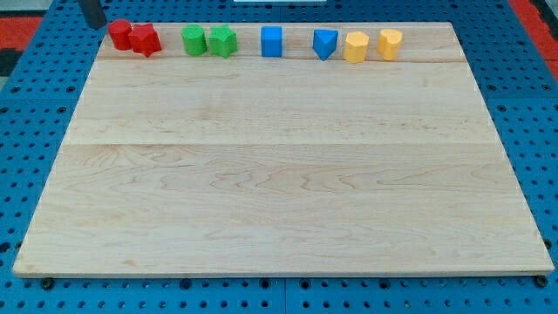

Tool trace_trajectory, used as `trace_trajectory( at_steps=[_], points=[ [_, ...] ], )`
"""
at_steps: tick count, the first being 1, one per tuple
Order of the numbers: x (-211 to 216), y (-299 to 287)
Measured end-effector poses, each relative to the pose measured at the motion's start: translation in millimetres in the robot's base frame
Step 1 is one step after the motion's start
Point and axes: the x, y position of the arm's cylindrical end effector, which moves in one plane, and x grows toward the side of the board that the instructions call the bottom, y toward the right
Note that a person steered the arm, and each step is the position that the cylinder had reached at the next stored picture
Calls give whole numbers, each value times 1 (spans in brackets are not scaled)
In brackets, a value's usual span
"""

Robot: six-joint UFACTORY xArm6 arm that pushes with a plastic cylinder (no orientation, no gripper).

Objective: Slide the red circle along with red star to the green circle

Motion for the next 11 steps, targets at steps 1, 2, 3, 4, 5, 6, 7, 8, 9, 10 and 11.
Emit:
trace_trajectory(
  at_steps=[1, 2, 3, 4, 5, 6, 7, 8, 9, 10, 11],
  points=[
    [2, 10],
    [2, 15],
    [2, 35],
    [11, 52],
    [20, 46],
    [20, 20],
    [21, 7],
    [28, 6],
    [31, 19],
    [38, 7],
    [56, 9]
  ],
)
